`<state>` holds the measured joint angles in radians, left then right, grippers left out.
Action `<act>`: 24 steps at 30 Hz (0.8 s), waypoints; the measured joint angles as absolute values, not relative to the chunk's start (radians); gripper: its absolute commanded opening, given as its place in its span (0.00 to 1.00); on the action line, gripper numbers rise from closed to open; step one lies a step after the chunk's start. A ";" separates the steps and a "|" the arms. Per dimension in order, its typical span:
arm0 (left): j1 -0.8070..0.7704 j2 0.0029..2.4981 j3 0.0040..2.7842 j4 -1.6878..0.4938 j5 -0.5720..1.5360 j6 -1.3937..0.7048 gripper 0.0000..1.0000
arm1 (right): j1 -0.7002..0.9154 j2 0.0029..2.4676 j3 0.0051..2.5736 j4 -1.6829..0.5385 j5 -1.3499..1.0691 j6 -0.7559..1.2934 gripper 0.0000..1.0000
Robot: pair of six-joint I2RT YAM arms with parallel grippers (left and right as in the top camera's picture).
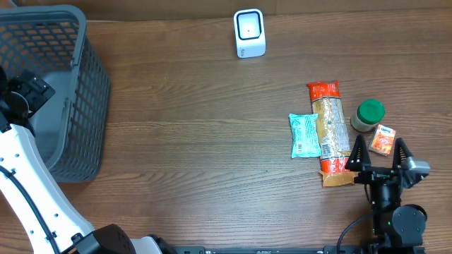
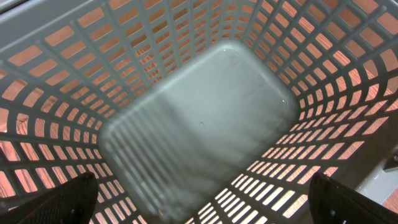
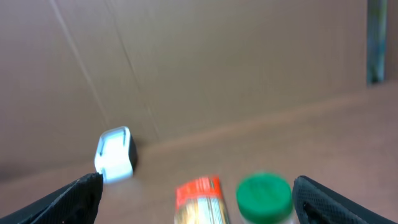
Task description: Scan the item barcode
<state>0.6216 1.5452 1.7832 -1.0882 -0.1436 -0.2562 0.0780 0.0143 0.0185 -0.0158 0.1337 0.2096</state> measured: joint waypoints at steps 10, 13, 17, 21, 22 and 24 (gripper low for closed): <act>0.622 1.545 1.783 -1.088 -0.144 -0.256 1.00 | 0.056 0.014 0.019 -0.075 0.077 0.175 1.00; 0.622 1.545 1.783 -1.088 -0.144 -0.256 1.00 | 0.037 0.014 0.019 -0.075 0.052 0.105 1.00; 0.622 1.545 1.783 -1.088 -0.144 -0.256 1.00 | 0.032 0.014 0.019 -0.076 0.027 0.012 1.00; 0.622 1.545 1.783 -1.088 -0.144 -0.256 1.00 | 0.032 0.014 0.019 -0.080 0.015 -0.023 1.00; 0.622 1.545 1.783 -1.088 -0.144 -0.256 1.00 | 0.032 0.014 0.019 -0.081 0.014 -0.030 1.00; 0.622 1.545 1.783 -1.088 -0.144 -0.256 1.00 | 0.032 0.014 0.019 -0.083 0.012 -0.035 1.00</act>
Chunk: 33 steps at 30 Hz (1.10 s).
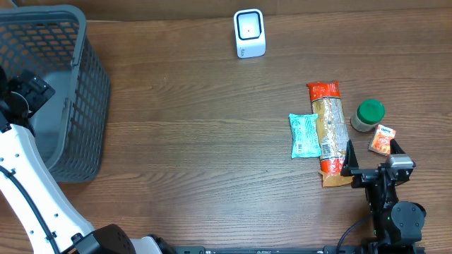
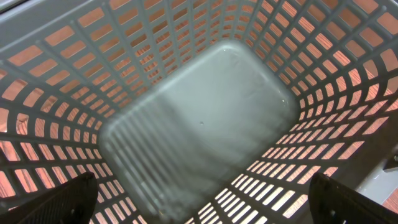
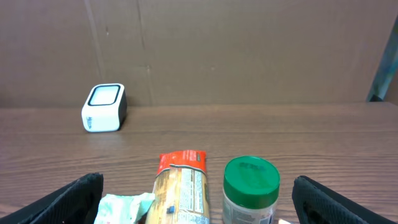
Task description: Scan the item barcode
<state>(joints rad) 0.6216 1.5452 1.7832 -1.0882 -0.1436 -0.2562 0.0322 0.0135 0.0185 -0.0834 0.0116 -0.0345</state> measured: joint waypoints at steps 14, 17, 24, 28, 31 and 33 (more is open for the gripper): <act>0.622 1.545 1.783 -1.088 -0.144 -0.256 1.00 | 0.032 0.014 0.019 -0.083 0.007 -0.049 1.00; 0.622 1.545 1.783 -1.088 -0.144 -0.256 1.00 | 0.032 0.014 0.019 -0.083 0.007 -0.049 1.00; 0.622 1.545 1.783 -1.088 -0.144 -0.256 1.00 | 0.032 0.014 0.019 -0.084 0.007 -0.049 1.00; 0.622 1.545 1.783 -1.088 -0.144 -0.256 1.00 | 0.032 0.014 0.019 -0.084 0.007 -0.049 1.00; 0.622 1.545 1.783 -1.088 -0.144 -0.256 1.00 | 0.032 0.014 0.019 -0.084 0.007 -0.049 1.00; 0.622 1.545 1.783 -1.088 -0.144 -0.256 1.00 | 0.033 0.014 0.019 -0.083 0.007 -0.049 1.00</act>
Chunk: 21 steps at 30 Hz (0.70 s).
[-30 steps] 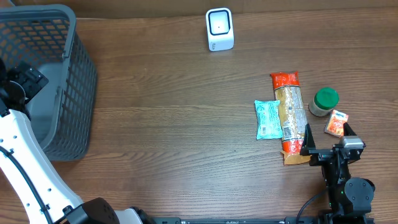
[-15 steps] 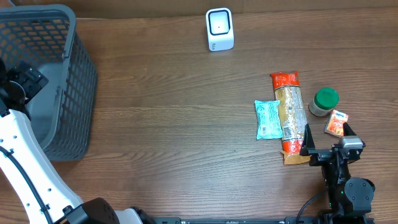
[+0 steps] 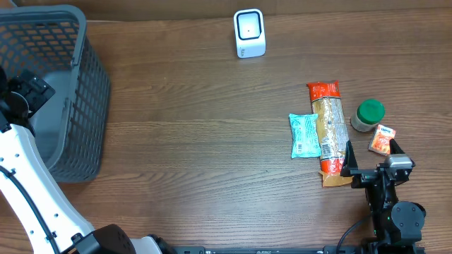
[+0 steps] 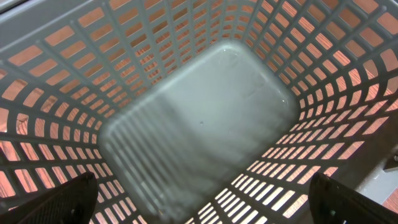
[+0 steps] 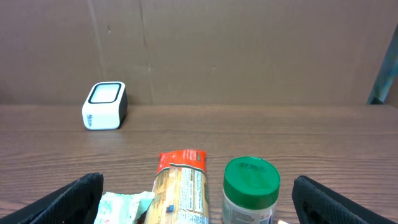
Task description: Scan the item barcode
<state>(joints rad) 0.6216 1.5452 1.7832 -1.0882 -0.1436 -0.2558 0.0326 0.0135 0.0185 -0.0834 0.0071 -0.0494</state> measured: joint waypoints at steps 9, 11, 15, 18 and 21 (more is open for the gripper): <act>0.602 1.545 1.783 -1.088 -0.144 -0.256 1.00 | 0.032 0.014 0.019 -0.084 0.007 -0.049 1.00; 0.568 1.545 1.783 -1.088 -0.148 -0.256 1.00 | 0.032 0.014 0.019 -0.083 0.007 -0.049 1.00; 0.441 1.545 1.783 -1.088 -0.154 -0.256 1.00 | 0.032 0.014 0.019 -0.083 0.007 -0.049 1.00; 0.303 1.539 1.783 -1.088 -0.151 -0.256 1.00 | 0.032 0.014 0.019 -0.084 0.007 -0.049 1.00; 0.187 1.513 1.783 -1.088 -0.150 -0.256 1.00 | 0.032 0.014 0.019 -0.083 0.007 -0.049 1.00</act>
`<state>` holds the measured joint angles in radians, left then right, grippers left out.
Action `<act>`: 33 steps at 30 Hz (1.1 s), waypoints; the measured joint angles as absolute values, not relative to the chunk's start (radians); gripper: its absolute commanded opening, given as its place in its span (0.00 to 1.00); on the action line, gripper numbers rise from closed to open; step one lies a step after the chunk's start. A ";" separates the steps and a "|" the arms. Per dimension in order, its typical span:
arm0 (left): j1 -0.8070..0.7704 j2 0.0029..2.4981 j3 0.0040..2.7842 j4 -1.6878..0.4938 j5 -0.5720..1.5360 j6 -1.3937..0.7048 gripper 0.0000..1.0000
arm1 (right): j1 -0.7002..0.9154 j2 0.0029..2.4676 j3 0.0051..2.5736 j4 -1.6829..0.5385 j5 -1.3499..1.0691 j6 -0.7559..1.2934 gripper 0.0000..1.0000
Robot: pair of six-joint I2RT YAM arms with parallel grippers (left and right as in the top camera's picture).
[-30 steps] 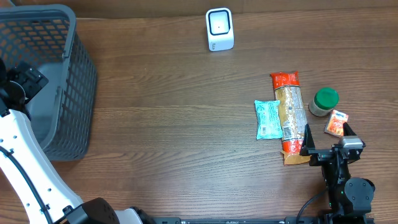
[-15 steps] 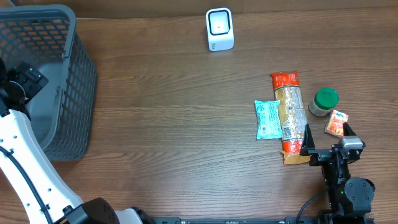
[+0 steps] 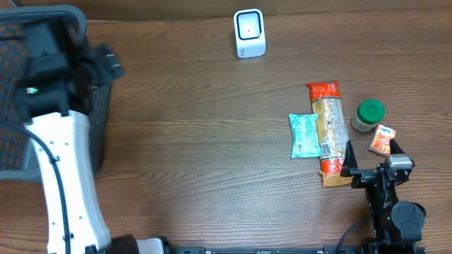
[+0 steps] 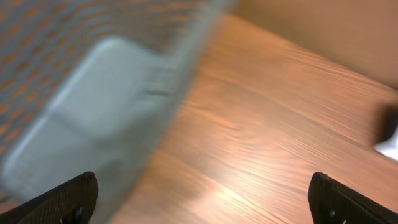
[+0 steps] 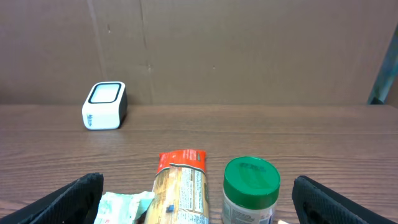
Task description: Scan the item barcode
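The white barcode scanner stands at the table's far edge, also small in the right wrist view. A long pasta packet with red ends, a teal packet, a green-lidded jar and a small orange box lie together at the right. My right gripper stands open just in front of them, holding nothing, with the jar and pasta packet ahead of its fingers. My left gripper is open and empty, blurred, over the basket's right edge.
A grey mesh basket fills the far left corner; its wall shows blurred in the left wrist view beside bare wood. A brown cardboard wall backs the table.
My left arm has swung from inside the basket to its right rim, and its camera now sees the basket wall and table wood. The right gripper and the items have not moved.
At first the left gripper hung open over the basket's inside and the right gripper sat slightly farther forward, its view blurred. The right gripper then stood a little nearer the front edge and stayed there. Now the left arm is over the basket's rim.
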<state>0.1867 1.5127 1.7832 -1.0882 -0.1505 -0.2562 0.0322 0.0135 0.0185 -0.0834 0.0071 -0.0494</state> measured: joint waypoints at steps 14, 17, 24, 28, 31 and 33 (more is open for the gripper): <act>0.073 1.150 1.787 -1.088 -0.144 -0.256 1.00 | 0.032 0.014 0.019 -0.084 0.007 -0.050 1.00; 0.075 1.087 1.784 -1.088 -0.143 -0.256 1.00 | 0.032 0.014 0.019 -0.084 0.007 -0.050 1.00; 0.075 0.900 1.631 -1.084 -0.203 -0.228 1.00 | 0.032 0.014 0.019 -0.084 0.006 -0.052 1.00; 0.093 0.773 1.454 -1.088 -0.229 -0.212 1.00 | 0.032 0.014 0.019 -0.084 0.007 -0.052 1.00; 0.125 0.670 1.293 -1.086 -0.238 -0.206 1.00 | 0.032 0.014 0.019 -0.084 0.007 -0.052 1.00; 0.142 0.611 1.202 -1.078 -0.241 -0.206 1.00 | 0.032 0.014 0.019 -0.084 0.007 -0.052 1.00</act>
